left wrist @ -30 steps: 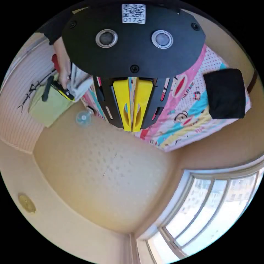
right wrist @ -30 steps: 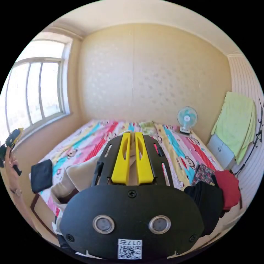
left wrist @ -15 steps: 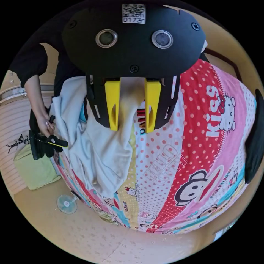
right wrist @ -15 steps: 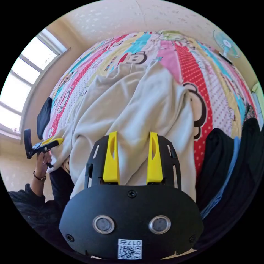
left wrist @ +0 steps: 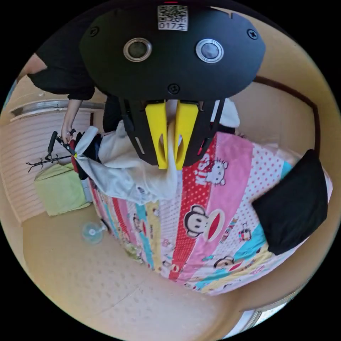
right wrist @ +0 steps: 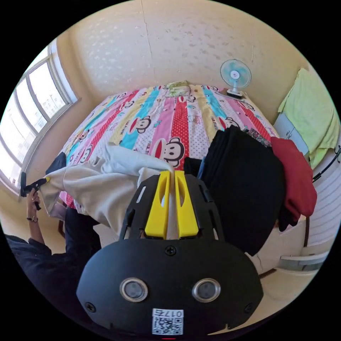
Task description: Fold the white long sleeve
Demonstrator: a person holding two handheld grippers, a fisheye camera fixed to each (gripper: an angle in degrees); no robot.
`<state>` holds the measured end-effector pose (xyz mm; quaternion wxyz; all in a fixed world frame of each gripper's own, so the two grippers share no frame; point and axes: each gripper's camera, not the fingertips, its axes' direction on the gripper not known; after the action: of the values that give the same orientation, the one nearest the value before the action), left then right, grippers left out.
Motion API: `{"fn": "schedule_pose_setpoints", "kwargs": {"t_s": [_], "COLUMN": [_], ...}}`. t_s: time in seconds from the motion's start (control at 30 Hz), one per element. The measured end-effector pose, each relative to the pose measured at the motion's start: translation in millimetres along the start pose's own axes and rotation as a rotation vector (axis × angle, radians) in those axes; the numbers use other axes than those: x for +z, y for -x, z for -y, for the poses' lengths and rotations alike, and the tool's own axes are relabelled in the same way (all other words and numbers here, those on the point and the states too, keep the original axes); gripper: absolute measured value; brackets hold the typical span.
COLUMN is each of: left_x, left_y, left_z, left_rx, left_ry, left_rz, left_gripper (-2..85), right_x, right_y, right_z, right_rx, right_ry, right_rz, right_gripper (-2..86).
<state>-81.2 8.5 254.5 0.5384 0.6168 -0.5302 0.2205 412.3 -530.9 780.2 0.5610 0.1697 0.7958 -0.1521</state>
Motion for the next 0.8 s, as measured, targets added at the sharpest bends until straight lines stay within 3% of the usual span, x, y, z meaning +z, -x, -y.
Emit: {"fn": "schedule_pose_setpoints", "kwargs": {"t_s": [0.07, 0.17, 0.27, 0.4, 0.5, 0.63, 0.73, 0.8], "left_x": [13, 1, -12, 24, 59, 114, 106, 103], "left_y": [37, 66, 60, 47, 49, 69, 52, 41], "left_z": [-3, -31, -43, -9, 10, 11, -15, -43], "left_rx": [-0.111, -0.178, -0.11, 0.005, 0.029, -0.085, -0.09, -0.049], "left_ry": [0.102, -0.038, -0.162, 0.03, 0.067, 0.152, 0.106, 0.102], "left_rz": [0.06, -0.023, -0.078, -0.033, 0.021, -0.048, 0.132, 0.142], "left_gripper": [6.7, 8.1, 11.7, 16.9, 17.1, 14.6, 6.5, 3.3], "right_x": [22, 48, 43, 33, 31, 110, 157, 139], "right_y": [-7, 16, 68, 142, 195, 218, 199, 185], "right_z": [-12, -23, -18, 7, 24, 55, 57, 49], "right_rx": [0.017, -0.006, -0.115, -0.229, -0.355, -0.405, -0.353, -0.272], "right_ry": [0.135, 0.201, 0.094, -0.025, -0.136, 0.095, 0.356, 0.298], "right_rz": [-0.082, -0.206, -0.294, -0.295, -0.083, 0.061, 0.226, 0.258], "right_gripper": [5.2, 8.3, 10.5, 13.1, 14.2, 13.5, 4.8, 3.3]}}
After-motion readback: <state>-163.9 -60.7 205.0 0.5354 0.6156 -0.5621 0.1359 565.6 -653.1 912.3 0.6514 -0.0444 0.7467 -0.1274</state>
